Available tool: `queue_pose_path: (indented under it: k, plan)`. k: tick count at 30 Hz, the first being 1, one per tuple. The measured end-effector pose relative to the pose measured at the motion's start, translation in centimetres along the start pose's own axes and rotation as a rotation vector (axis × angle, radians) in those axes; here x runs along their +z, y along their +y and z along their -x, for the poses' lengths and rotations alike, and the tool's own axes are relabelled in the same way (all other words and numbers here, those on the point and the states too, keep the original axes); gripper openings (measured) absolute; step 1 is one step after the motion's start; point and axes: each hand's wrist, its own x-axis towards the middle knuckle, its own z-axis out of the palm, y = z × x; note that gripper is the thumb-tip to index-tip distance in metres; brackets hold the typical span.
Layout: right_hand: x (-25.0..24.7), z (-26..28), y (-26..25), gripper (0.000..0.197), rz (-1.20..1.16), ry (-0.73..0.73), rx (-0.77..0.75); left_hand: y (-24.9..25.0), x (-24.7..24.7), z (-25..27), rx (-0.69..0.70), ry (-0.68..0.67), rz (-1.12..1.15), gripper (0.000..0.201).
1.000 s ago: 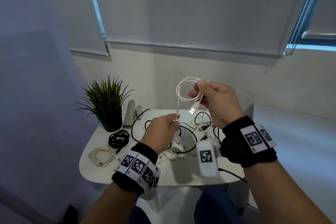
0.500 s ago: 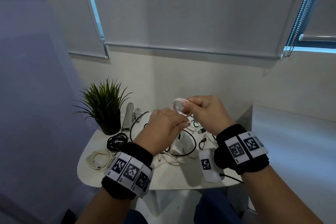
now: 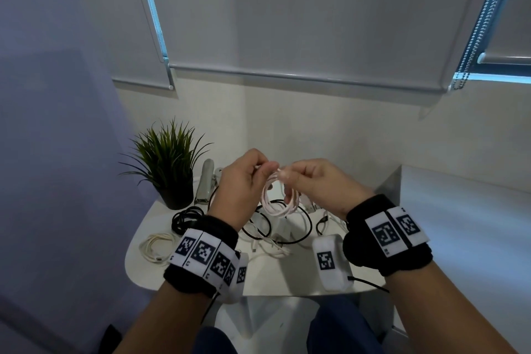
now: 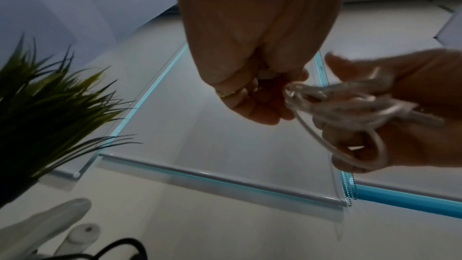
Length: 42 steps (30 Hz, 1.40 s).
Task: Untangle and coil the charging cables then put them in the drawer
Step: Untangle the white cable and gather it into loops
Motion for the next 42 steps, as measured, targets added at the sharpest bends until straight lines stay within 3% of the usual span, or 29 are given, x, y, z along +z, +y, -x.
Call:
queue_pose_path:
  k: [3,7,11,14,21,24,29,35,39,42]
  plan:
    - [0.2,0.0,0.4,0.017,0.001,-0.030,-0.003,0.3,0.1,-0.2,-0.070,0.028,0.052,0.017]
    - [0.0,-0.1,0.4,0.021,-0.098,0.058,0.015,0.4,-0.3,-0.2,-0.180,-0.030,0.189,0.012]
    - [0.0,-0.4,0.2,0.021,-0.196,0.144,0.013,0.0,-0.7,-0.1,-0.110,-0.088,0.116,0.010]
    - [0.3,-0.5,0.0,0.019,-0.251,0.163,-0.002,0.1,-0.8,-0.1,-0.090,-0.045,0.062,0.011]
    - [0.1,-1.3,0.5,0.025,-0.179,0.310,-0.050,1.2,-0.2,0.5,-0.209,-0.062,0.349,0.011]
    - [0.3,-1.2,0.4,0.029,-0.194,0.298,-0.081,1.5,0.4,0.7,-0.230,-0.081,0.394,0.019]
    - [0.2,-0.8,0.3,0.022,-0.153,0.236,-0.071,0.9,0.4,0.5,-0.359,-0.056,0.592,0.013]
    - [0.2,-0.8,0.6,0.015,0.111,0.177,-0.078,1.0,0.3,0.4,-0.478,-0.097,0.782,0.017]
    - [0.4,-0.7,0.7,0.016,-0.002,0.145,-0.041,1.2,0.1,0.4,-0.445,-0.123,0.674,0.016]
    - [0.3,-0.9,0.8,0.014,0.002,0.206,0.000,0.6,-0.1,0.2,-0.308,-0.028,0.411,0.013]
